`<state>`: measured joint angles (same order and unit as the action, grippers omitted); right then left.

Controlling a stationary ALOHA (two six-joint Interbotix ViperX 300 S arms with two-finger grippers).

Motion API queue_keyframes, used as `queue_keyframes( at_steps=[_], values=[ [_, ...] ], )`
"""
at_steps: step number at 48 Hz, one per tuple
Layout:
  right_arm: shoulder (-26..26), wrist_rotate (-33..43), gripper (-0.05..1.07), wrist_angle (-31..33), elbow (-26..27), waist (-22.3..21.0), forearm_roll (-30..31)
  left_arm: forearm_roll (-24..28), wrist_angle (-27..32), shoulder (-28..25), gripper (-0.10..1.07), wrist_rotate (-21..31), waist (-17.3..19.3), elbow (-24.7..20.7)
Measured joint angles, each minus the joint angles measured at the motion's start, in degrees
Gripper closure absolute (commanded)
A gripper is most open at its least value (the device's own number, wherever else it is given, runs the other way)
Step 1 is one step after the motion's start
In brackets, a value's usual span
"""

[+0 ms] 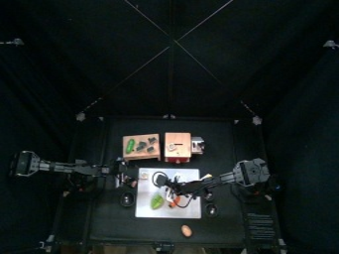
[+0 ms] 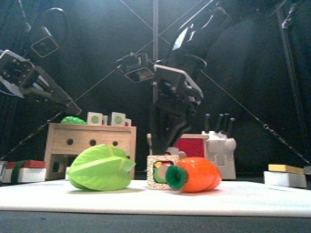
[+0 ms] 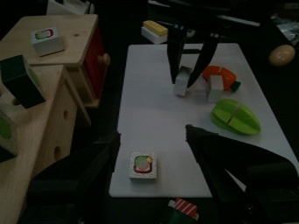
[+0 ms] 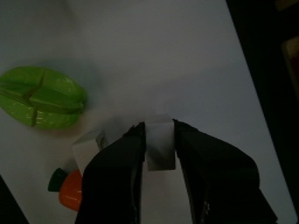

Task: Place sushi piece on drawer

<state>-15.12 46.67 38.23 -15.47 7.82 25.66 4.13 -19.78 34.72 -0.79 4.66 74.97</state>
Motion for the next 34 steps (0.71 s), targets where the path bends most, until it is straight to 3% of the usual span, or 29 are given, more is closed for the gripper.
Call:
queue_keyframes(
  at_steps=[6,14,26,34],
  values=[
    [1.05,0.00,0.45,2.81,0.62,-0.26,0.79,-0.09,0.00,0.00,0.03,0.00,0.00,0.00],
    [6.77,-0.09,0.45,9.76,2.99,-2.90,7.03,-0.09,0.00,0.00,0.03,-0.09,0.00,0.00],
    [10.28,0.09,0.45,13.80,4.04,-15.21,11.69,-0.09,0.00,0.00,0.03,0.00,-0.09,0.00],
    [10.28,-0.18,0.44,13.45,2.81,-19.95,10.99,-0.09,0.00,0.00,0.03,0.00,-0.09,0.18]
  ],
)
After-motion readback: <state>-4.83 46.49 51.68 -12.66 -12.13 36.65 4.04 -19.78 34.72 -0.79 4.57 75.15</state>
